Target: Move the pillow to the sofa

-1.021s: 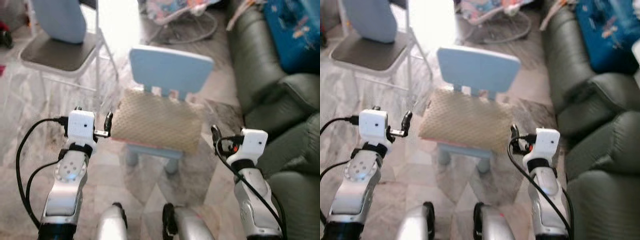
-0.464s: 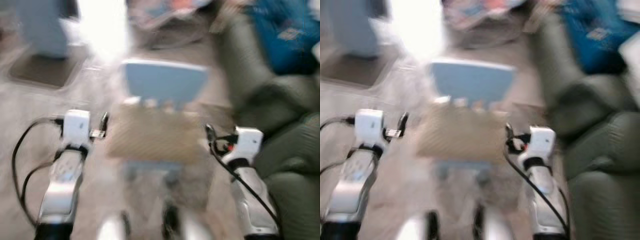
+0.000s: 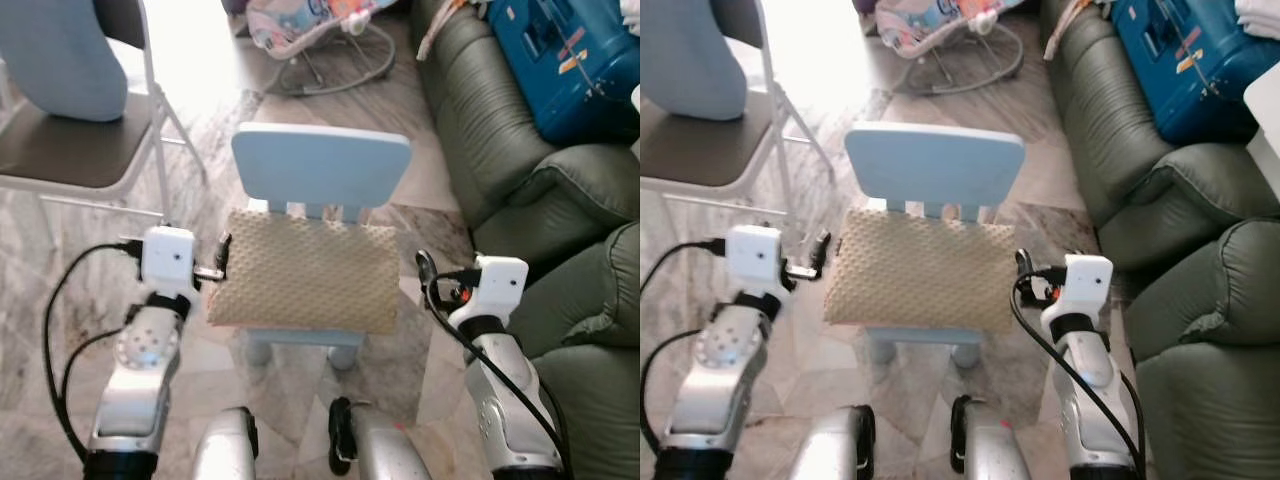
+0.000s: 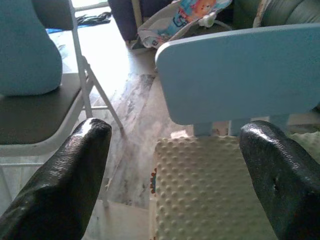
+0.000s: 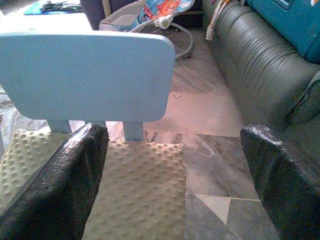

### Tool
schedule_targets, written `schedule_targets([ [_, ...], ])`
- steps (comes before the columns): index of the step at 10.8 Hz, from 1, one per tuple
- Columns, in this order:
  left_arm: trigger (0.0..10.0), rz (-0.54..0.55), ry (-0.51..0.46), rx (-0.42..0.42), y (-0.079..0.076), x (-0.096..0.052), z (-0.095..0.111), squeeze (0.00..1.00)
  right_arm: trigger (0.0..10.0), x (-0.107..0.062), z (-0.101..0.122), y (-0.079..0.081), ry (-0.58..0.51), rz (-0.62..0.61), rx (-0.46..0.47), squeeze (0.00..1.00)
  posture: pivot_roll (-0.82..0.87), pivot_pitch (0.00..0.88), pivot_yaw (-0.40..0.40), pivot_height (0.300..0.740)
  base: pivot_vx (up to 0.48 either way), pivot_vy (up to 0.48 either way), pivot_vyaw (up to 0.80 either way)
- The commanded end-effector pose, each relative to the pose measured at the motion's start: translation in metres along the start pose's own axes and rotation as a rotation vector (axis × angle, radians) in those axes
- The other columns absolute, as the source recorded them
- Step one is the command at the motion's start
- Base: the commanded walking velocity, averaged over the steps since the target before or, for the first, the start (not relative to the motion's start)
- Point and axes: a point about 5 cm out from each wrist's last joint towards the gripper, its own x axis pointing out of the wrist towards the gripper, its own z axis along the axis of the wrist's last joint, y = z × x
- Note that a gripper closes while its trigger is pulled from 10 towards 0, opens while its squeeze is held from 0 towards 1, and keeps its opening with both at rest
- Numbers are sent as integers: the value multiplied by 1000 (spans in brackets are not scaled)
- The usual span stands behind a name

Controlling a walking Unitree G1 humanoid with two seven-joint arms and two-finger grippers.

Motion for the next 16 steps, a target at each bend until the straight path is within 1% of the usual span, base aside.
schedule_targets([
  [1, 10000, 4, -1, 3, -1, -4, -1, 0, 10000, -4, -2, -5, 10, -11, -5, 0, -9, 266, -50, 740, 0, 0, 0],
  [2, 10000, 6, -2, 32, -1, -5, -2, 0, 10000, -5, -2, -4, 10, -7, -6, 0, -9, 267, -52, 740, 0, 0, 0],
  [3, 10000, 0, 1, 28, -2, -5, -3, 0, 10000, -5, -2, -4, 13, -5, -7, 0, -10, 270, -54, 740, 0, 0, 0],
  [6, 10000, 6, 7, 34, -4, -7, -4, 0, 10000, -6, -2, -3, 16, 2, -6, 0, -11, 280, -56, 682, 0, 0, 0],
  [10, 10000, 13, 12, 32, -3, -8, -5, 0, 10000, -6, -1, -2, 12, 7, -4, 0, -13, 287, -57, 618, 0, 0, 0],
  [12, 10000, 24, 6, 31, -5, -6, -4, 0, 10000, -5, -1, -2, 12, 11, -7, 0, -13, 283, -58, 618, 0, 0, 0],
  [13, 10000, 37, -13, 53, -4, -5, -2, 0, 10000, -5, -1, -2, 13, 12, -6, 0, -15, 277, -60, 618, 0, 0, 0],
  [14, 10000, 58, -8, 34, -3, -2, -1, 0, 10000, -4, 0, 0, 11, 18, -6, 0, -16, 278, -60, 618, 0, 0, 0],
  [15, 10000, 81, -12, 44, -2, 0, 1, 0, 10000, -3, 0, 1, 10, 27, -3, 0, -16, 274, -61, 618, 0, 0, 0],
  [16, 10000, 75, -7, 42, -3, 0, 0, 0, 10000, -2, 1, 3, 9, 30, 8, 0, -18, 275, -60, 618, 0, 0, 0],
])
